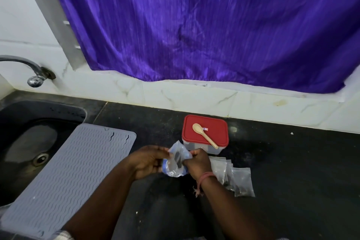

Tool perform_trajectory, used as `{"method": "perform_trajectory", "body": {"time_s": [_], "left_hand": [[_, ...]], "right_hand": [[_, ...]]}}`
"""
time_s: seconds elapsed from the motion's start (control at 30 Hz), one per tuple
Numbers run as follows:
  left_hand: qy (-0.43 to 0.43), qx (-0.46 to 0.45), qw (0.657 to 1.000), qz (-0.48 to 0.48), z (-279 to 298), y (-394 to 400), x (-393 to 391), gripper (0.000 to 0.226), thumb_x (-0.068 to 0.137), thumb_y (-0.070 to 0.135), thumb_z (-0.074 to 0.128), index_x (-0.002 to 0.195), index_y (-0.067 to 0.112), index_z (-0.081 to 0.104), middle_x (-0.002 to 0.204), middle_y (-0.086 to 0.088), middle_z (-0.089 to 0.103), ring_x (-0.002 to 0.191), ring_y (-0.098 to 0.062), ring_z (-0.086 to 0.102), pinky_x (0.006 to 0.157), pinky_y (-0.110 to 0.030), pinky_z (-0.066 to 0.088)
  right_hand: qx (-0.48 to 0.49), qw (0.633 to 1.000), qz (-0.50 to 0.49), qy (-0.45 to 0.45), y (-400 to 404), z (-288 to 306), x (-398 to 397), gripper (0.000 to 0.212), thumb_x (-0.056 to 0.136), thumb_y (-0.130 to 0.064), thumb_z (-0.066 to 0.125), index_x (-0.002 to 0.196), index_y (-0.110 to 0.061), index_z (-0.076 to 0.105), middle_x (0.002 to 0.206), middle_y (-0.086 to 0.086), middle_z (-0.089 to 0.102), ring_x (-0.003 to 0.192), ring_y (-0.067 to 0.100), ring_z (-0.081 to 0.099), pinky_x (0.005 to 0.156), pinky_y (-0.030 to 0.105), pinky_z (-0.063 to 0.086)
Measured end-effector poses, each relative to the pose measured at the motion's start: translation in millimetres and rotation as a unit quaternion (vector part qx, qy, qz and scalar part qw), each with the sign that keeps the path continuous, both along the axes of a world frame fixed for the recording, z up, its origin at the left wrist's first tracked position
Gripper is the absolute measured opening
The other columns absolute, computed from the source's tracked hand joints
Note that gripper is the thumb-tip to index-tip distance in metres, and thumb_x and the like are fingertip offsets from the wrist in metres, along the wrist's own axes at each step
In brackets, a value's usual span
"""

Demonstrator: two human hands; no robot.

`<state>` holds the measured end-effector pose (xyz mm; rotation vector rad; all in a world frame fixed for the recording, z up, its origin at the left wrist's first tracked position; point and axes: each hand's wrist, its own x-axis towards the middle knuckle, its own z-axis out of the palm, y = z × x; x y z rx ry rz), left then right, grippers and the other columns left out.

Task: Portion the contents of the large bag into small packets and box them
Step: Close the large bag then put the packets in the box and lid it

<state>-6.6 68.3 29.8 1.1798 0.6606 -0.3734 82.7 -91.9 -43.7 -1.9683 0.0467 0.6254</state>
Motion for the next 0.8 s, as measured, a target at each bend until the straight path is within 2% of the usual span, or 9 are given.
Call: {"method": "perform_trajectory", "body": {"time_s": [0.07,0.13,0.23,0.3,0.37,0.43,0.63,0.73,0.8], "left_hand": [[0.039,0.096,0.993,-0.055,0.8,-0.6,1.4,0.022,0.087,0.001,0.071,0.11,0.002,0.07,0.111,-0.022,0.074,0.091,-0.025,0.073,0.075,-0.03,0.061],[0.076,0.278,0.953,-0.092,-4.0,-0.9,6.6,0.014,0.087,0.006,0.073,0.101,0.008,0.072,0.1,-0.017,0.076,0.078,-0.016,0.071,0.062,-0.023,0.058],[0.087,0.505,0.858,-0.044,-17.7,-2.1,14.7,0.009,0.09,0.015,0.07,0.098,0.012,0.072,0.09,-0.007,0.073,0.082,-0.017,0.069,0.076,-0.031,0.059],[0.081,0.573,0.816,0.021,-21.1,-5.4,20.5,0.009,0.093,0.015,0.063,0.1,0.011,0.067,0.094,-0.006,0.07,0.089,-0.022,0.069,0.079,-0.033,0.057],[0.071,0.583,0.807,0.068,-18.1,-8.8,26.0,0.01,0.096,0.017,0.059,0.105,0.012,0.062,0.1,-0.007,0.068,0.095,-0.025,0.067,0.079,-0.035,0.053],[0.055,0.549,0.828,0.103,-17.3,-10.4,28.0,0.012,0.096,0.018,0.058,0.106,0.012,0.06,0.099,-0.007,0.067,0.094,-0.027,0.067,0.084,-0.04,0.055],[0.015,0.478,0.855,0.199,-25.2,-4.5,9.3,0.015,0.096,0.009,0.051,0.109,0.005,0.058,0.089,-0.005,0.058,0.1,-0.039,0.064,0.084,-0.044,0.051],[0.023,0.469,0.859,0.206,-25.6,-1.3,7.0,0.019,0.095,0.007,0.05,0.112,0.004,0.059,0.088,-0.005,0.058,0.1,-0.039,0.065,0.081,-0.042,0.049],[0.029,0.472,0.861,0.188,-23.3,1.4,10.9,0.013,0.095,0.008,0.052,0.106,0.006,0.06,0.088,-0.006,0.06,0.096,-0.037,0.065,0.078,-0.04,0.048]], "right_hand": [[-0.027,0.998,-0.057,-0.025,-3.4,0.9,-0.1,0.018,0.072,-0.017,0.072,0.089,-0.013,0.067,0.086,0.003,0.071,0.082,0.022,0.068,0.076,0.034,0.057],[-0.041,0.994,-0.098,-0.037,-6.0,3.6,-4.5,0.01,0.078,-0.013,0.063,0.088,-0.016,0.065,0.088,0.004,0.07,0.085,0.024,0.066,0.078,0.032,0.052],[-0.013,0.997,-0.071,-0.038,-4.8,0.2,-9.1,0.013,0.071,-0.012,0.054,0.077,-0.023,0.059,0.08,0.0,0.067,0.079,0.024,0.068,0.075,0.045,0.061],[0.003,0.998,0.009,-0.057,-1.0,-0.7,-14.5,0.009,0.073,-0.018,0.061,0.077,-0.025,0.056,0.077,-0.001,0.066,0.078,0.022,0.068,0.071,0.049,0.061],[0.019,0.995,0.081,-0.057,2.2,14.3,-21.1,0.014,0.076,-0.033,0.068,0.085,-0.026,0.06,0.082,-0.003,0.069,0.082,0.017,0.068,0.076,0.044,0.06],[0.049,0.989,0.138,0.002,5.4,30.9,-20.3,0.023,0.078,-0.038,0.07,0.095,-0.025,0.066,0.09,-0.003,0.072,0.088,0.015,0.069,0.079,0.035,0.056],[0.218,0.93,0.244,0.167,-6.5,51.5,-1.2,0.026,0.092,-0.006,0.067,0.118,-0.005,0.067,0.105,0.008,0.073,0.102,0.022,0.069,0.098,0.042,0.054],[0.225,0.924,0.245,0.189,-6.6,54.4,0.6,0.032,0.085,0.0,0.074,0.116,-0.002,0.067,0.102,0.01,0.075,0.098,0.023,0.071,0.087,0.039,0.059],[0.139,0.962,0.2,0.121,2.0,52.9,-2.5,0.026,0.081,0.001,0.076,0.104,-0.006,0.07,0.094,0.007,0.075,0.089,0.021,0.073,0.074,0.035,0.062]]}}
